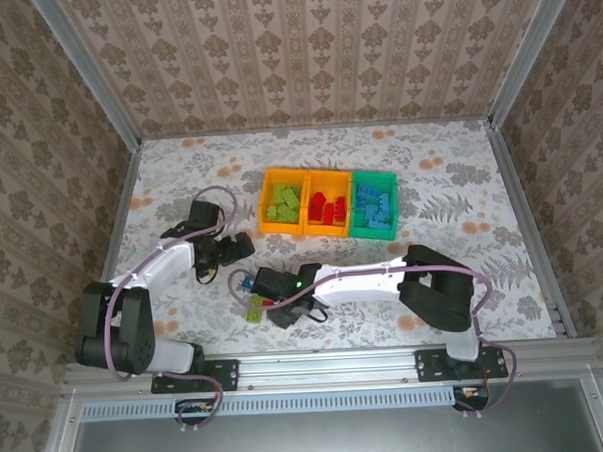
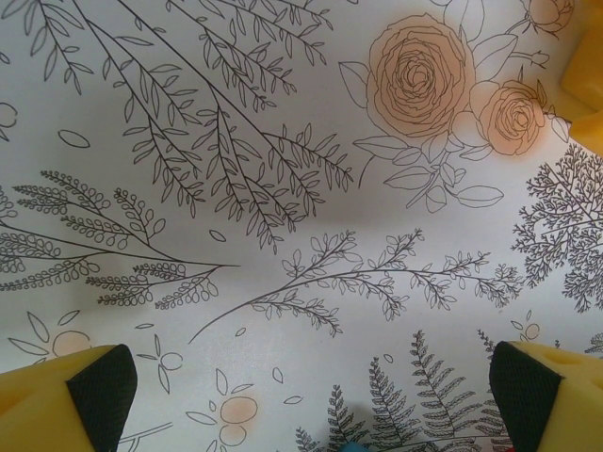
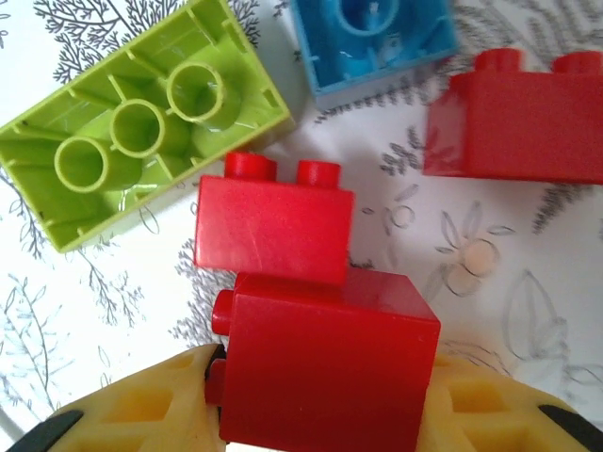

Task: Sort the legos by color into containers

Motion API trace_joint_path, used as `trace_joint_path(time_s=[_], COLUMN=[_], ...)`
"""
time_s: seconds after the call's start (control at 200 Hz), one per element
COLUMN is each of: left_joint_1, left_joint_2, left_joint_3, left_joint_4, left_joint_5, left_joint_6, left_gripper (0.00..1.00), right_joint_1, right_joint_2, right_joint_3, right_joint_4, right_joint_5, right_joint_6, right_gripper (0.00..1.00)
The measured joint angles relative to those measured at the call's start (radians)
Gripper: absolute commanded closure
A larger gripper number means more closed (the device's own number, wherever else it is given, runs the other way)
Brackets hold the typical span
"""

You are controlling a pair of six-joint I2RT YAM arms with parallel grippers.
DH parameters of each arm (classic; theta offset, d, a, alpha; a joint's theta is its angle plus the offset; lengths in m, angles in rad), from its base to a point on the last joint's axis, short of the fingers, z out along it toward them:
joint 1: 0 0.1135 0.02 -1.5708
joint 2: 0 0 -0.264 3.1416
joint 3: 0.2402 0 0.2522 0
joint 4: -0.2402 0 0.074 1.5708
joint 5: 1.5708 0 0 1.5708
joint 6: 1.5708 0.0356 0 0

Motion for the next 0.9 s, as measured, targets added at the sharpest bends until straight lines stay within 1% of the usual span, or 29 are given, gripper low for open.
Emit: trace_joint_path(time_s=[0.07,0.165,0.28,0.37,0.495,0.6,0.725,0.785,0.85,0.9], left_joint_1=[-0.001,-0.015,-0.055,-0.085,-0.111,-0.128,-0.173,-0.206,-0.243,-0.270], left_joint_2=[0.000,-0.005,-0.024,-0.046,-0.088,-0.128,-0.188,-0.213,-0.229,-0.231], left_joint_3=[0.000,0.000,0.000,0.000,-0.004,-0.017,-0.044,-0.056,-0.065,-0.067], left_joint_4=[0.000,-0.002,-0.008,-0.011,-0.012,-0.016,-0.019,-0.019,-0.018,-0.018], left_joint_5=[-0.001,-0.010,-0.023,-0.027,-0.031,-0.034,-0.034,-0.033,-0.030,-0.027], left_joint_6=[0.003,0.008,0.029,0.057,0.105,0.145,0.193,0.212,0.232,0.247], left_gripper=[0.00,0.00,0.00,0.00,0.01,0.03,0.04,0.05,0.06,0.06], right_joint_1=[-0.026,-0.094,-0.217,-0.321,-0.444,-0.506,-0.573,-0.605,-0.632,-0.650], right_joint_2=[-0.055,-0.139,-0.214,-0.225,-0.176,-0.089,0.014,0.061,0.106,0.130], right_joint_3=[-0.027,-0.058,-0.072,-0.062,0.015,0.133,0.250,0.298,0.339,0.363], right_joint_4=[0.002,0.015,0.032,0.042,0.024,0.001,-0.027,-0.047,-0.069,-0.084], right_joint_5=[0.000,0.000,0.004,0.007,0.030,0.051,0.052,0.048,0.045,0.045], right_joint_6=[0.000,0.000,0.000,0.003,0.004,0.004,0.020,0.030,0.041,0.040], right_gripper=[0.62,0.61,0.60,0.60,0.60,0.60,0.58,0.54,0.43,0.38])
